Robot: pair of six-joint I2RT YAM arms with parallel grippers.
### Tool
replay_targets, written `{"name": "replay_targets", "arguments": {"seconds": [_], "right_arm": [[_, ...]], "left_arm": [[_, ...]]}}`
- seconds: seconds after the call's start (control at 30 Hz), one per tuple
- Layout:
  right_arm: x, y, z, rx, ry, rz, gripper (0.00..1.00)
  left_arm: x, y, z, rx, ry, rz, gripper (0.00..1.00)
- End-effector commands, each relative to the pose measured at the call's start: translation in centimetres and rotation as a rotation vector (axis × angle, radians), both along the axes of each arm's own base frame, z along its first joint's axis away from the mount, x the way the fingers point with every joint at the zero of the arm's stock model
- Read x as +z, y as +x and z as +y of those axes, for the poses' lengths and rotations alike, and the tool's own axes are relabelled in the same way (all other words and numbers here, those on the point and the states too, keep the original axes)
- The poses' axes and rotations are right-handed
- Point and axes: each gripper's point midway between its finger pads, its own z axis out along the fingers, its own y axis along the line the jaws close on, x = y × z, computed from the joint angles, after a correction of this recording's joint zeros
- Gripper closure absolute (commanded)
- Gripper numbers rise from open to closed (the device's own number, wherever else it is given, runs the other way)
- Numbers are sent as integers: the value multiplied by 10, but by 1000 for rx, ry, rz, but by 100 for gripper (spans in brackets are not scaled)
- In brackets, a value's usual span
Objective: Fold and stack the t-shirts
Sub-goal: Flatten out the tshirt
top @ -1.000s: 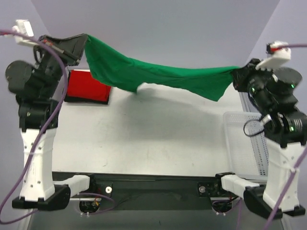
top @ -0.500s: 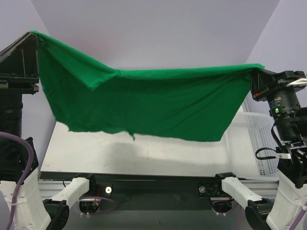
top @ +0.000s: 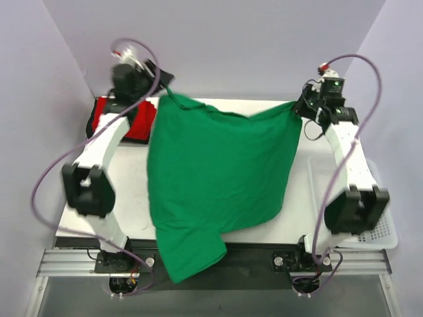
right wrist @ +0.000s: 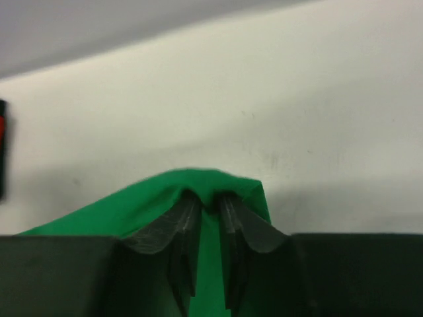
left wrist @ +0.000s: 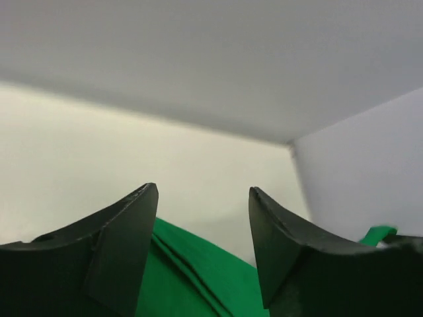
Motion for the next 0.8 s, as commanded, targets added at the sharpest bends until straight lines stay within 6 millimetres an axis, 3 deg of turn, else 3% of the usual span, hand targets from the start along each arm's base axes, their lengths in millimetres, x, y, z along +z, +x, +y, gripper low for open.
{"name": "replay_targets", "arguments": {"seconds": [0.0, 0.03, 0.07, 0.17, 0.27, 0.33, 0.4, 0.43, 0.47, 0.53, 0.57, 0.6, 0.77], "right_arm": [[-42, 43, 2, 72, 100, 100, 78], [-57, 49, 2, 76, 118, 149, 48], [-84, 53, 3, 76, 132, 229, 38], [-96, 53, 8, 95, 132, 255, 26], [-97, 44, 13, 109, 143, 263, 22], [-96, 37, 20, 127, 146, 267, 22], [-98, 24, 27, 140, 148, 278, 22], [-100, 19, 31, 147, 152, 284, 22], [-103, 9, 39, 164, 154, 298, 22], [-107, 0, 45, 165, 171, 315, 22], [-108, -6, 46, 164, 180, 321, 22], [-117, -15, 63, 196, 183, 352, 22], [-143, -45, 89, 231, 190, 443, 22]], "left_arm": [[-116, 30, -35, -109, 76, 257, 28], [-126, 32, -46, -128, 87, 279, 22], [-139, 33, -52, -142, 109, 311, 19], [-147, 19, -69, -172, 165, 324, 13], [-153, -7, -71, -169, 215, 371, 9], [-173, -23, -66, -157, 247, 431, 9], [-172, -42, -66, -150, 255, 440, 9], [-193, -54, -64, -154, 260, 490, 9], [-188, -62, -66, -154, 234, 485, 8], [-215, -81, -70, -175, 225, 550, 9], [-218, -86, -72, -177, 201, 565, 8], [-226, -93, -76, -189, 198, 586, 9], [-274, -121, -90, -223, 182, 717, 8]]}}
